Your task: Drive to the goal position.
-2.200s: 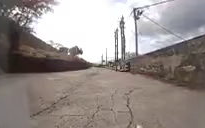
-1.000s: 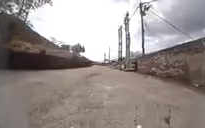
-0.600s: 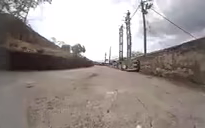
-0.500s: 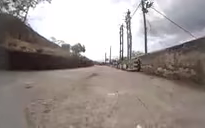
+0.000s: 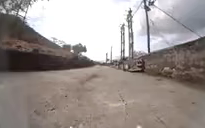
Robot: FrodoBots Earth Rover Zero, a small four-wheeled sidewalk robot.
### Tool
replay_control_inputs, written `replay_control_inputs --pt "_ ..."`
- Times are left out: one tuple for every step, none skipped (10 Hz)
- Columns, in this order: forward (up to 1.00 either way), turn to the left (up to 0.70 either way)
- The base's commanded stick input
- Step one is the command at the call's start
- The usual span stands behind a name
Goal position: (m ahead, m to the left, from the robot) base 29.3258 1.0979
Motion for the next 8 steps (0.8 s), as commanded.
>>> replay_control_inputs --pt "1.00 0.00" --pt "1.00 0.00" --pt "1.00 0.00" --pt "1.00 0.00" --pt "1.00 0.00" --pt "1.00 0.00" --pt "1.00 0.00" --pt "1.00 0.00"
